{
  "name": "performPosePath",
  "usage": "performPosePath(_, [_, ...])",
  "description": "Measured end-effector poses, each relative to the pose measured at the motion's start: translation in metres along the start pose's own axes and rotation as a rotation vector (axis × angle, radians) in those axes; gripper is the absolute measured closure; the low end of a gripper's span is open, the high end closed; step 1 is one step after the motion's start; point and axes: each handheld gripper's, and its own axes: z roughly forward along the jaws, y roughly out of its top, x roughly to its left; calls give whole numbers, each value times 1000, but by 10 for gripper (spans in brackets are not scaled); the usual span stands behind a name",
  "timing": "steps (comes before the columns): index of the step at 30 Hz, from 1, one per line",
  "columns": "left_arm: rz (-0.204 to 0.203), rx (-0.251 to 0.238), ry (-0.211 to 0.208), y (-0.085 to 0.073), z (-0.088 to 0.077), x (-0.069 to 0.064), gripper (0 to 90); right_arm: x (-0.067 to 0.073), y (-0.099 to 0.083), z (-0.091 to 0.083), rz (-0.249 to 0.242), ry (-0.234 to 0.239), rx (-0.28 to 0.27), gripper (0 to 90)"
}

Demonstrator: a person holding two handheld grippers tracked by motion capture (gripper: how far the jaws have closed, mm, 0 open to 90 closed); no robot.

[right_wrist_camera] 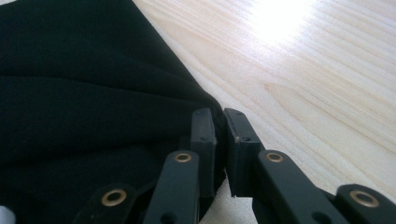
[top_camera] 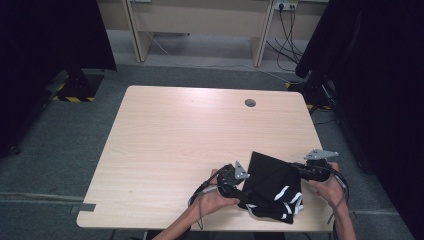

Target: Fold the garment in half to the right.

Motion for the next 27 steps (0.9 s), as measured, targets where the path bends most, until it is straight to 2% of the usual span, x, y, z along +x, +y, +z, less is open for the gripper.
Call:
performPosePath(3, [11,8,12,-1,-3,1,248,0,6,5,-12,5,3,813])
performPosePath(7, [1,10,54,-7,-9,12,238,4,21,20,-19,18,-7,802])
performPosePath(9, [-20,12,65,-11,-12,20,235,9,34,30,-35,13,-4,786])
performPosePath(11, [-54,12,79,-15,-15,29,217,14,47,41,-63,4,-2,732])
performPosePath(12, [-58,5,86,-17,-16,31,202,16,53,46,-72,-3,1,677])
performPosePath(14, [-67,-7,76,-20,-19,33,193,20,63,48,-61,-31,6,554])
performPosePath(16, [-93,-36,72,-23,-22,33,174,25,66,37,-31,-31,-42,512])
performPosePath(17, [-107,-47,67,-24,-24,33,160,28,65,28,-37,-31,-57,505])
performPosePath(19, [-109,-50,52,-25,-25,31,147,35,58,9,-58,-33,-81,498])
performPosePath(22, [-92,-41,45,-28,-27,25,133,47,37,-14,-62,7,-88,498])
performPosePath(25, [-93,-54,46,-31,-33,24,130,58,14,-29,-57,27,-91,492])
performPosePath(27, [-96,-53,46,-33,-36,25,128,64,1,-37,-31,65,-125,488])
